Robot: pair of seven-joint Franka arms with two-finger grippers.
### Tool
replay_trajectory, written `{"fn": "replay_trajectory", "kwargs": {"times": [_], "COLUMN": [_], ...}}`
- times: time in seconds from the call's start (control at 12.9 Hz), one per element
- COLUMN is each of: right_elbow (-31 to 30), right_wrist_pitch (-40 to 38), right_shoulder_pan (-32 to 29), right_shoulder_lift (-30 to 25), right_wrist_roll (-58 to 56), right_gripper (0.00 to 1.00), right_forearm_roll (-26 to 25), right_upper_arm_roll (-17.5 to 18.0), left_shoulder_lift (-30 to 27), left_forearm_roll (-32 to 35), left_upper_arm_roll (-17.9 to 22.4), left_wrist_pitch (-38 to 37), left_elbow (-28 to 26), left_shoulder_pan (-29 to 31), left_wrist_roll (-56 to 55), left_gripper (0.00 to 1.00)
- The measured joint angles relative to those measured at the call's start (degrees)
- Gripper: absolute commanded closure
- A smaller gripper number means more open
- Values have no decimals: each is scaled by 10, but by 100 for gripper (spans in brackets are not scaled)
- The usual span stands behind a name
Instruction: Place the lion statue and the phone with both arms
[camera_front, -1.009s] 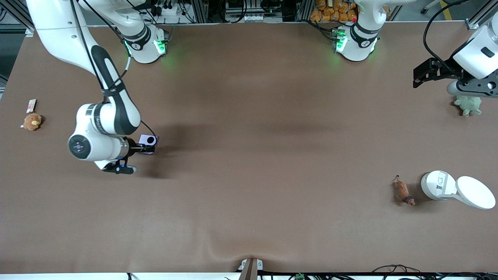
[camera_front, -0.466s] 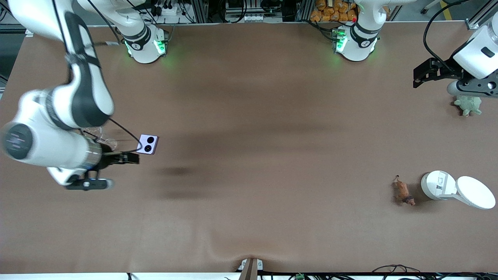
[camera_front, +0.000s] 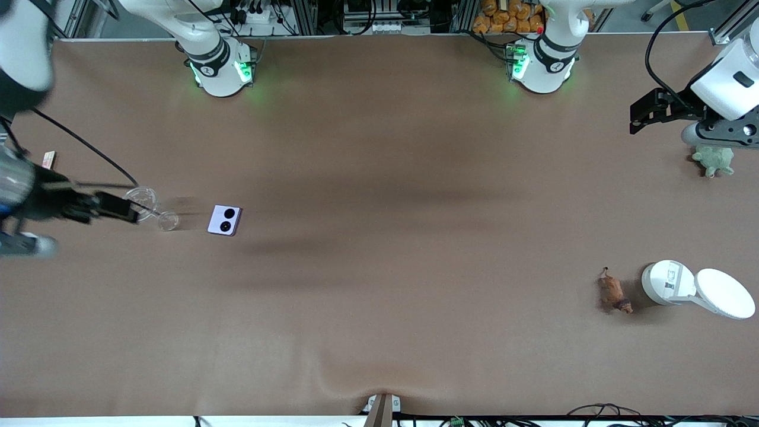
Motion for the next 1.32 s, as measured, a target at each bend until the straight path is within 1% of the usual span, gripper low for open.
{"fn": "replay_trajectory", "kwargs": {"times": [0.23, 0.39, 0.47, 0.62, 0.7, 0.78, 0.93, 1.16, 1.32], "right_elbow": [1, -29, -61, -149, -184, -203, -207, -207, -207], "right_wrist_pitch": [-87, -112, -105, -55, -33, -18, -6, -3, -3], "right_shoulder_pan": [-21, -25, -27, -28, -28, -29, -33, -43, -46], "right_shoulder_lift": [-67, -117, -142, -190, -207, -217, -219, -219, -219], "right_wrist_roll": [0, 1, 1, 1, 1, 1, 1, 1, 1], "right_gripper": [0, 0, 0, 0, 0, 0, 0, 0, 0], "right_forearm_roll": [-1, -7, -10, -13, -23, -41, -72, -77, -68], "right_upper_arm_roll": [4, 4, 4, 11, 17, 24, 39, 47, 47], "left_shoulder_lift": [0, 0, 0, 0, 0, 0, 0, 0, 0], "left_forearm_roll": [0, 0, 0, 0, 0, 0, 0, 0, 0], "left_upper_arm_roll": [0, 0, 0, 0, 0, 0, 0, 0, 0], "left_wrist_pitch": [0, 0, 0, 0, 0, 0, 0, 0, 0], "left_elbow": [0, 0, 0, 0, 0, 0, 0, 0, 0], "left_shoulder_pan": [0, 1, 1, 1, 1, 1, 1, 1, 1], "left_wrist_roll": [0, 0, 0, 0, 0, 0, 0, 0, 0], "left_gripper": [0, 0, 0, 0, 0, 0, 0, 0, 0]}}
